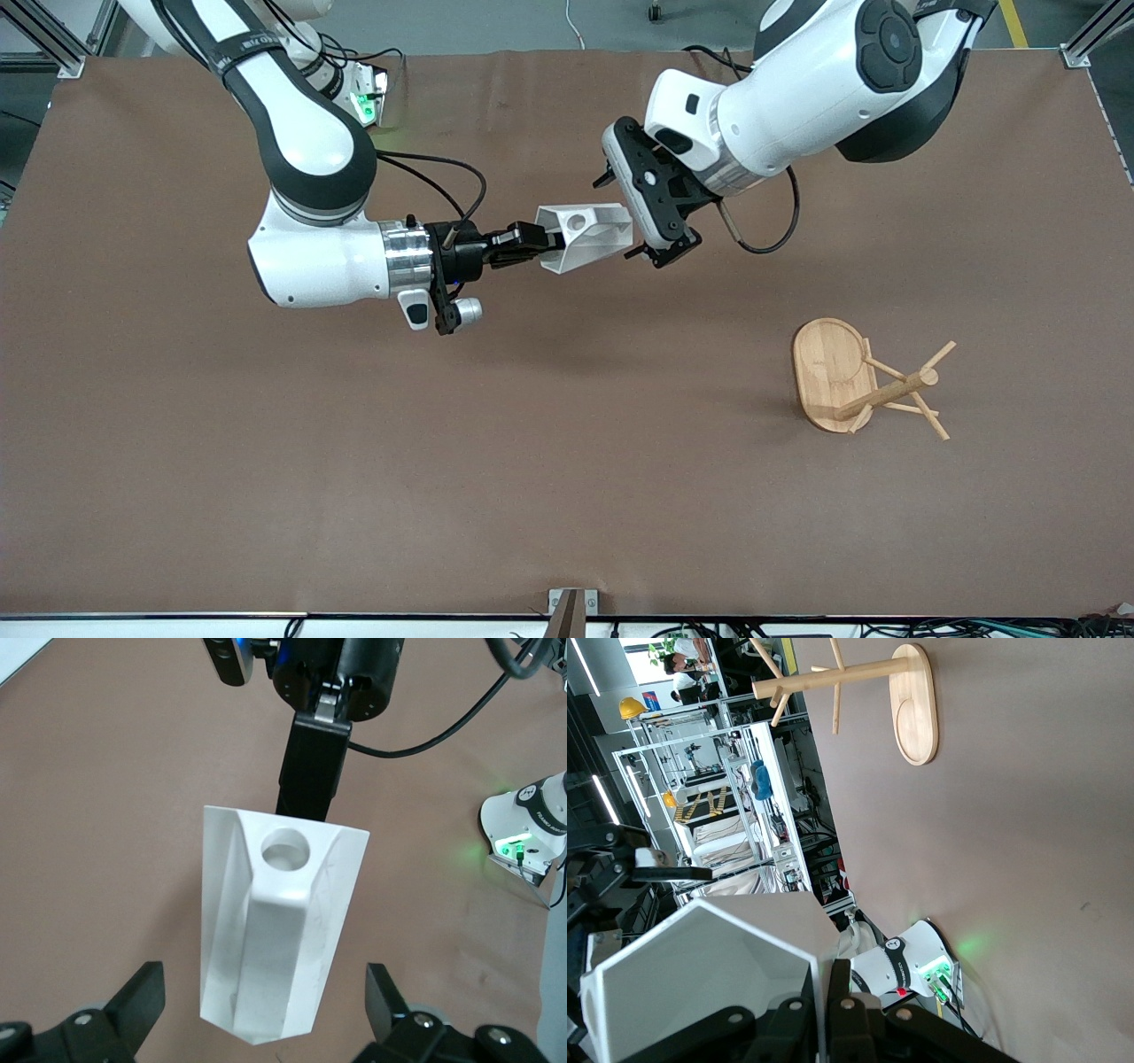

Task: Hang cup on rack
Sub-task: 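Move the left gripper to the cup and grasp its base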

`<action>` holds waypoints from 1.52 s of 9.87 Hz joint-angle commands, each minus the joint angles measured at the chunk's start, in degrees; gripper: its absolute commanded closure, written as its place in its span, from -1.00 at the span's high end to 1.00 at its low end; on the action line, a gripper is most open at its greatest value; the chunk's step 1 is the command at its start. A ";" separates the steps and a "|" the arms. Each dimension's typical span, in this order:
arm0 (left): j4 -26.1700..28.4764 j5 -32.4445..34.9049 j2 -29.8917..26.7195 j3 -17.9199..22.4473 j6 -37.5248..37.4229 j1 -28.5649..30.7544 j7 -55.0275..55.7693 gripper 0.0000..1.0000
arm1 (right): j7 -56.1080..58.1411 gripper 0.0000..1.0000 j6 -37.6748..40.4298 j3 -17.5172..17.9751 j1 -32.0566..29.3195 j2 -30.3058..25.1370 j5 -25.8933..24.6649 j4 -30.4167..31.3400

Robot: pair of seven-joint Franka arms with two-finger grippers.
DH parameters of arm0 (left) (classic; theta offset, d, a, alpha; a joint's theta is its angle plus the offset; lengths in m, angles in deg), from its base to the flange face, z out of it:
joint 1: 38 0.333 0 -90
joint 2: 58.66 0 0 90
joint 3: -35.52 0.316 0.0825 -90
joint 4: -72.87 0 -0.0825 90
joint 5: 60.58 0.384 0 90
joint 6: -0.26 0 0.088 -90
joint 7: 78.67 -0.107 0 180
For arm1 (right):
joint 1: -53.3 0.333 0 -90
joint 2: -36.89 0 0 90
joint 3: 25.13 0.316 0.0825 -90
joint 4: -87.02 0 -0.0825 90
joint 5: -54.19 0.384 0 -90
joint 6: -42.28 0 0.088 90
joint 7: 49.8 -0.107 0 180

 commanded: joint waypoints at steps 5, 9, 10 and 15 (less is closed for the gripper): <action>0.35 2.67 3.80 -0.17 3.24 -2.90 0.44 1.00 | -0.82 -0.94 -0.61 4.14 -1.13 -0.33 2.66 -0.31; 2.10 2.67 4.77 -0.17 3.51 -2.90 2.45 1.00 | -0.82 -0.94 -0.87 4.23 -1.13 -0.59 3.82 -0.31; 3.25 2.76 4.25 -0.17 3.16 -3.07 4.12 1.00 | -0.82 -0.94 -0.87 4.23 -1.13 -0.59 3.82 -0.31; 5.02 3.64 3.72 -0.17 2.89 -3.34 4.31 -0.57 | -3.89 -0.93 -0.96 4.23 -1.13 -1.20 3.55 -0.74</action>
